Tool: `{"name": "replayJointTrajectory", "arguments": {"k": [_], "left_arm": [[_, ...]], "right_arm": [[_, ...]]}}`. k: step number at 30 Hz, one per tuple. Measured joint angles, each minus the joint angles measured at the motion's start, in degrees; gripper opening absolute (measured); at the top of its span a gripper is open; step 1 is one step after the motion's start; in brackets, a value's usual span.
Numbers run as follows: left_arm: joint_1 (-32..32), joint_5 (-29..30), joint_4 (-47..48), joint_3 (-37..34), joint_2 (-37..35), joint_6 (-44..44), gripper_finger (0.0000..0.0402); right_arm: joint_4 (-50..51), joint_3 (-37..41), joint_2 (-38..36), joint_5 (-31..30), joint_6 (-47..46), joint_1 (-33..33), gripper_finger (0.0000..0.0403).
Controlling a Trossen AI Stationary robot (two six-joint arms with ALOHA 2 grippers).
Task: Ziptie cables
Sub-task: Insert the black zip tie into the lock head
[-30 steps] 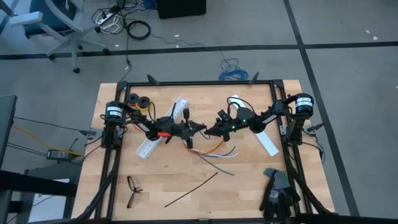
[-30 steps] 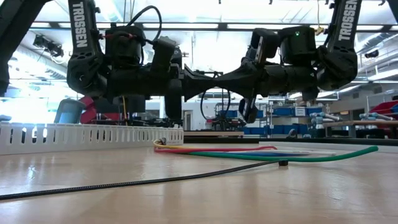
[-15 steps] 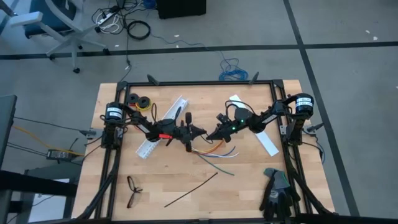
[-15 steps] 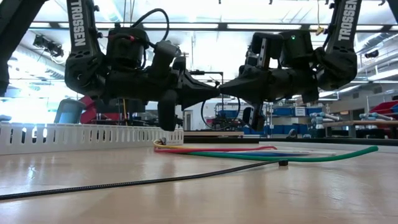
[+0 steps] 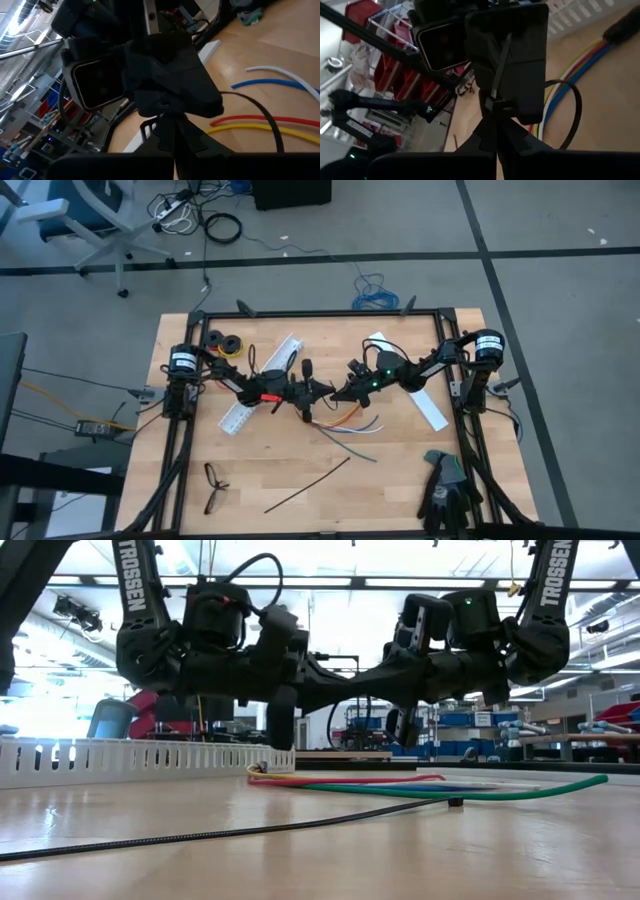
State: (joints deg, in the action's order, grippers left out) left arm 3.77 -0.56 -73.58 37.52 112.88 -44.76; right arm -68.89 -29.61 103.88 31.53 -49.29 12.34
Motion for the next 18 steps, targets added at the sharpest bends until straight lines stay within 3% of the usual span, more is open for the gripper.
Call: {"name": "replayJointTrajectory", "arguments": {"k": [7, 13, 18], "left_arm": [[0.64, -0.88, -1.18, -1.30, 0.00, 7.00, 0.0003], [1.90, -3.62, -11.41, -5.97, 0.00, 11.92, 0.0003], [2.67, -3.58, -14.06, -10.02, 0.00, 17.68, 0.0003]], "right_arm": [[0.02, -0.04, 0.00, -0.08, 6.04, 0.15, 0.0010], [-0.01, -0.09, 0.00, -0.42, 10.93, 0.21, 0.0051], [0.04, -0.09, 0.00, -2.73, 17.08, 0.41, 0.0087]]}}
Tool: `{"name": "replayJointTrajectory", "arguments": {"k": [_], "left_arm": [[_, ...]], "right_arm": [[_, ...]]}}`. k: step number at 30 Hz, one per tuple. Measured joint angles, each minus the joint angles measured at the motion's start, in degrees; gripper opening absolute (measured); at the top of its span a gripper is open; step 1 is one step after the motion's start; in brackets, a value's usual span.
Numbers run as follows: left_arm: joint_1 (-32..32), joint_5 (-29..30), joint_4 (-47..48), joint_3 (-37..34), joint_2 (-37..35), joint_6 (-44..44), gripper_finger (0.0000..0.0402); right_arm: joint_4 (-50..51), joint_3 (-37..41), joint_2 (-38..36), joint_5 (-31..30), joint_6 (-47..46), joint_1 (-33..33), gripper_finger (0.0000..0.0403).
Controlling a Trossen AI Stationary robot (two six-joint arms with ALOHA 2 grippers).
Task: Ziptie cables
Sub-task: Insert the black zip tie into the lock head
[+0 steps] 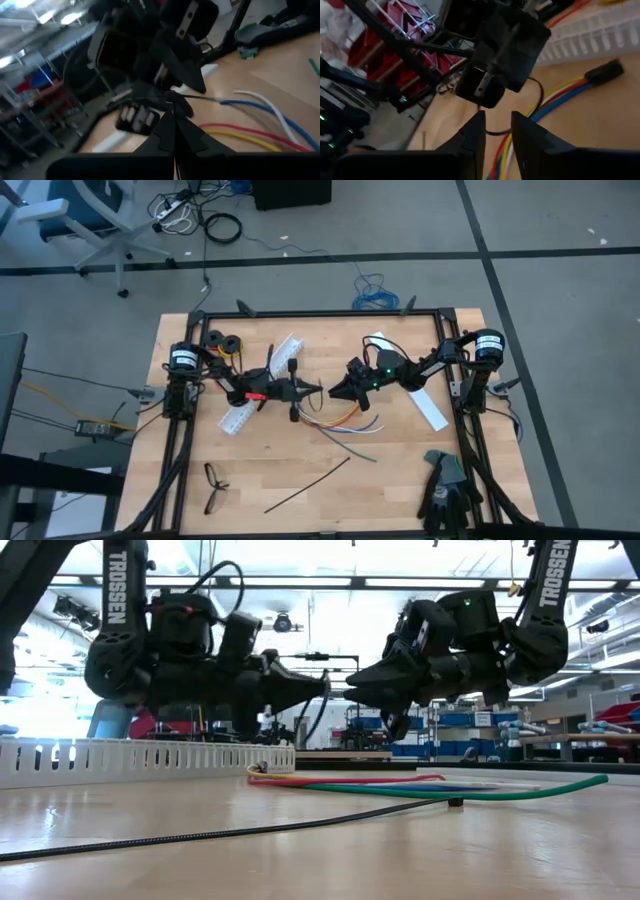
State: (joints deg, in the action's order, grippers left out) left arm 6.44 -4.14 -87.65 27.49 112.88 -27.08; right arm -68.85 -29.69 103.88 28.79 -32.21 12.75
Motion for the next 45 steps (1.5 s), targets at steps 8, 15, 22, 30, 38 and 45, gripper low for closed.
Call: {"name": "replayJointTrajectory", "arguments": {"k": [8, 15, 22, 30, 38, 45], "left_arm": [[0.04, 0.60, -2.22, -3.95, -0.02, 6.35, 0.0003], [0.39, 3.32, -2.41, -4.58, -0.13, 9.16, 0.0003], [0.58, -4.11, -2.24, -4.55, -0.13, 6.47, 0.0003], [4.09, -12.26, -0.38, -4.16, -0.15, 5.19, 0.0003], [6.23, -14.33, 1.81, 1.17, -0.15, 1.98, 0.0003], [6.75, -5.24, 11.66, 6.14, -0.17, 7.00, 0.0003]], "right_arm": [[1.46, 0.64, 0.00, 2.18, 9.11, 2.84, 0.0099], [2.06, 6.48, -0.42, 2.69, 9.55, 5.60, 0.0094], [0.24, 13.98, -7.62, -0.95, 9.82, 4.73, 0.0093], [0.22, 18.52, -18.44, -16.83, 14.67, -6.02, 0.0090], [1.42, 10.67, -11.33, -32.67, 17.47, -12.59, 0.0076], [3.54, 10.21, -9.75, -35.21, 14.51, -10.36, 0.0068]]}}
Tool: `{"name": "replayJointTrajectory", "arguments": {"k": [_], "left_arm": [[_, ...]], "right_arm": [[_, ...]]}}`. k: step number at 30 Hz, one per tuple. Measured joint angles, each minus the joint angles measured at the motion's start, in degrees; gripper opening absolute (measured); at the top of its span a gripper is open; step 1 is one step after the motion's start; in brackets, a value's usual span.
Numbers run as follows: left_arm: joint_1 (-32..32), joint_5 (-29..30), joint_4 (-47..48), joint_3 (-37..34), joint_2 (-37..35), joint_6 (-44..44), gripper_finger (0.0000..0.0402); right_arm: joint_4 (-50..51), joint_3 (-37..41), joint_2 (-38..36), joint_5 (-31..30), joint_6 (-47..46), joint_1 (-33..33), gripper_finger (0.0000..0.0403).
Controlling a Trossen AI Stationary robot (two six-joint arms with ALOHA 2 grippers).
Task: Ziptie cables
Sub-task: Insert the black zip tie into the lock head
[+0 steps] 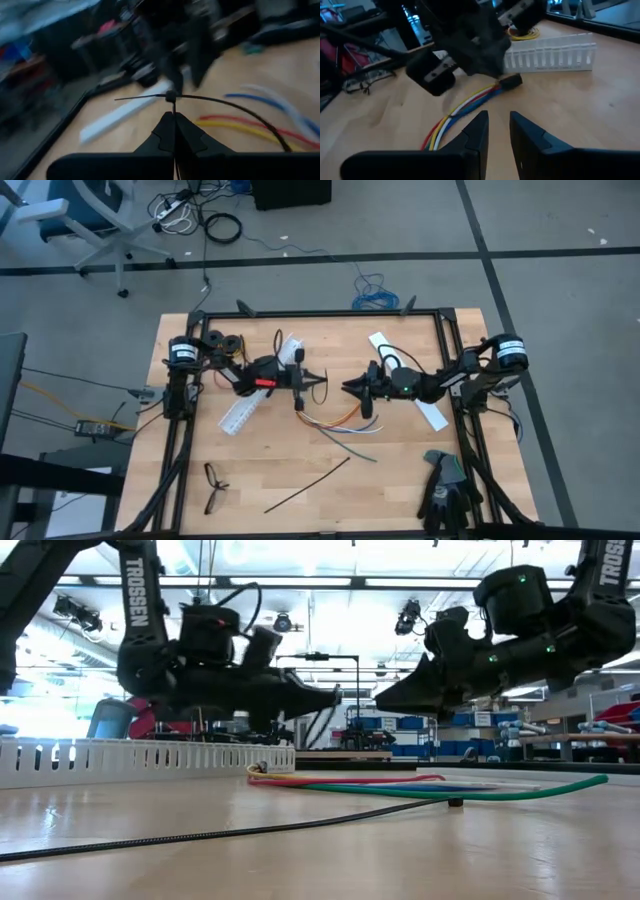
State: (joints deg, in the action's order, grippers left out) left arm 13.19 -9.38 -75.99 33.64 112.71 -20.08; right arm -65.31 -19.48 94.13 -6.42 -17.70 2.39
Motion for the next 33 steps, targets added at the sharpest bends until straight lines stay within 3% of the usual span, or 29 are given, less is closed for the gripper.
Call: {"name": "replayJointTrajectory", "arguments": {"k": [8, 16, 26, 33], "left_arm": [[2.92, 13.79, 20.88, 6.81, 0.01, 13.01, 0.0003], [3.69, 14.96, 34.80, 12.18, -0.17, 23.74, 0.0022], [3.69, 9.86, 47.97, 17.63, 0.34, 29.72, 0.0085], [3.69, -0.56, 41.44, 18.11, -0.04, 28.67, 0.0110]], "right_arm": [[-0.07, 0.00, 0.00, 0.08, -0.43, 0.14, 0.0061], [0.02, 0.00, 0.00, 0.59, -0.41, 0.05, 0.0059], [1.37, 0.01, 0.00, 0.59, -0.47, -0.03, 0.0059], [2.92, 0.04, 0.00, 0.59, -0.63, -0.04, 0.0054]]}}
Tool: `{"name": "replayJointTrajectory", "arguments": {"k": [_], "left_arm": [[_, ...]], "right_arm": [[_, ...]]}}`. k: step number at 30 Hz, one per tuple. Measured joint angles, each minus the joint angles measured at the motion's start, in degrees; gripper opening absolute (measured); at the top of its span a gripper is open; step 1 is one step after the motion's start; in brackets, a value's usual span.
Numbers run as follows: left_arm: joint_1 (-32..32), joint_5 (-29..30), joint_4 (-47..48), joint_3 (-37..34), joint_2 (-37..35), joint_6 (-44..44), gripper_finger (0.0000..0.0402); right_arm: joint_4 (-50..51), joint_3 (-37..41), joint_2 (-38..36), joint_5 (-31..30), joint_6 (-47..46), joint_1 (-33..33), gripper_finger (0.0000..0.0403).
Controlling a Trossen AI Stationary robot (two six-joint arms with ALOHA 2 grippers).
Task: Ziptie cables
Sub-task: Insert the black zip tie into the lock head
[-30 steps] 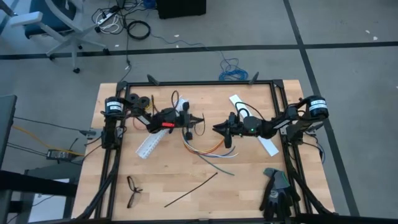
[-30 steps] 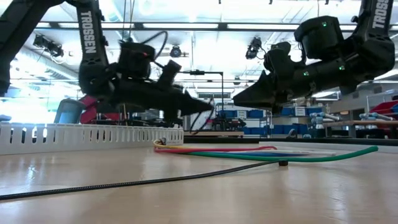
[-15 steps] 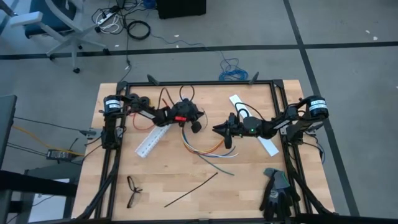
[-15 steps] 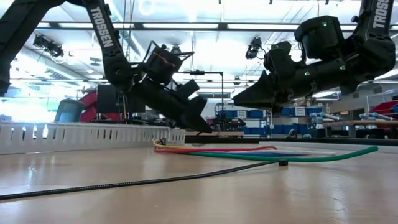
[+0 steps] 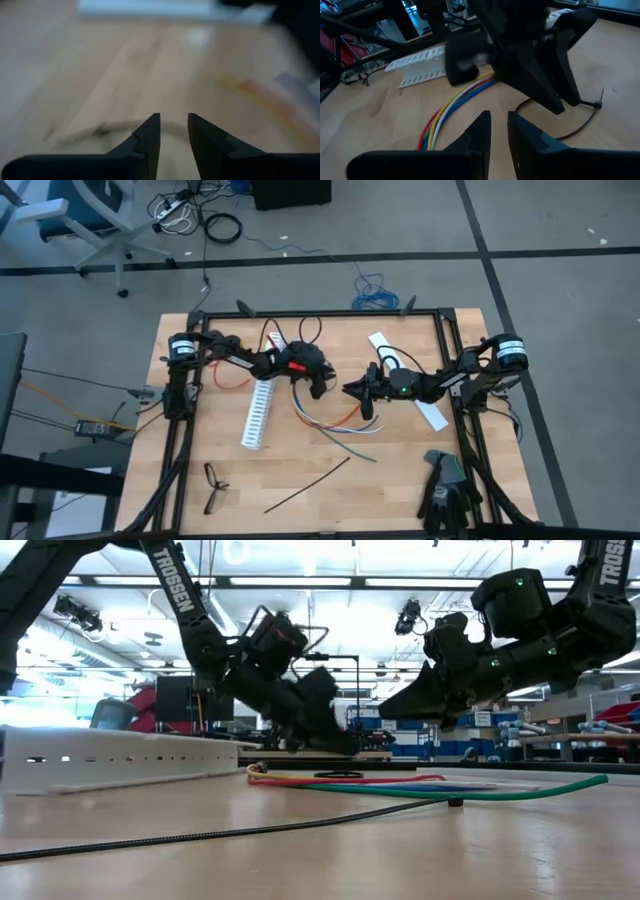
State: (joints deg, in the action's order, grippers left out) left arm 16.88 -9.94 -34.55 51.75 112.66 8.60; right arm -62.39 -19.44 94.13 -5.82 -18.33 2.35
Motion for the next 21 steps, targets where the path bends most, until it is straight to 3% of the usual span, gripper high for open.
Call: {"name": "replayJointTrajectory", "arguments": {"k": [4, 11, 17, 21], "left_arm": [[-0.09, -6.30, -7.34, -0.11, -2.46, 0.47, 0.0109], [-0.79, -7.41, -17.45, -5.06, -10.25, -0.59, 0.0100], [-2.99, 0.39, -20.38, -15.48, -18.00, -2.79, 0.0095], [-6.87, 6.83, -29.12, -23.52, -20.43, -4.10, 0.0094]], "right_arm": [[-0.27, 0.00, 0.00, 0.01, -0.04, 0.00, 0.0055], [-0.70, 0.38, -0.02, 1.55, -0.14, 0.00, 0.0050], [-1.25, 5.05, -2.60, 1.53, -3.09, -0.18, 0.0050], [-1.18, 8.32, -7.67, 1.48, -3.04, -1.97, 0.0049]]}}
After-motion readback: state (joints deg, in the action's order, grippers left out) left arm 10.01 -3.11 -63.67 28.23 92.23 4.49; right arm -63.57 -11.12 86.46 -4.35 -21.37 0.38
